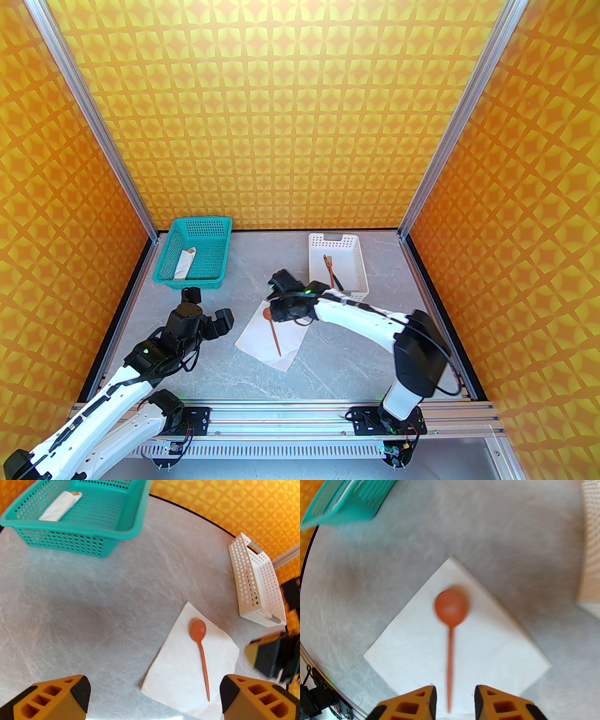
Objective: Place the utensils on the paper napkin and roll it up
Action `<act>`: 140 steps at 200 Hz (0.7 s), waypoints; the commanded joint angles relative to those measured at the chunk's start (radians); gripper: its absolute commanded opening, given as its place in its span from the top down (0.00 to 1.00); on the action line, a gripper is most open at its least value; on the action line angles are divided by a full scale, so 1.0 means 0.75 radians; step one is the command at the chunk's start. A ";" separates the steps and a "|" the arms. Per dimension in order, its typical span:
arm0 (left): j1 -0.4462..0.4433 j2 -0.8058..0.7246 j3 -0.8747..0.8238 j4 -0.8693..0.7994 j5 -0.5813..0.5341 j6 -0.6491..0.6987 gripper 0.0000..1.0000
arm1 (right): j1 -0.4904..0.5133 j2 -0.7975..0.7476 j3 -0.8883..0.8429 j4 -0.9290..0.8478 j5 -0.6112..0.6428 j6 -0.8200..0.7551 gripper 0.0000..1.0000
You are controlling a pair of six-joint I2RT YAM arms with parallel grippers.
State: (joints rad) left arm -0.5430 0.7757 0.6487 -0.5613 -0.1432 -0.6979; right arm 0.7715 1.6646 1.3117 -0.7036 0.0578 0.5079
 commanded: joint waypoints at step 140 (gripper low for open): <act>-0.145 0.397 -0.082 0.494 0.473 -0.208 0.01 | -0.694 -0.004 0.202 -0.285 -0.072 -0.569 0.60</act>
State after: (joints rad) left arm -0.6472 1.0504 0.5919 -0.2569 0.1673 -0.8131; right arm 0.3038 1.5776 1.4090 -0.8749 0.0654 0.1734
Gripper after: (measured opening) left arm 0.989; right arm 0.412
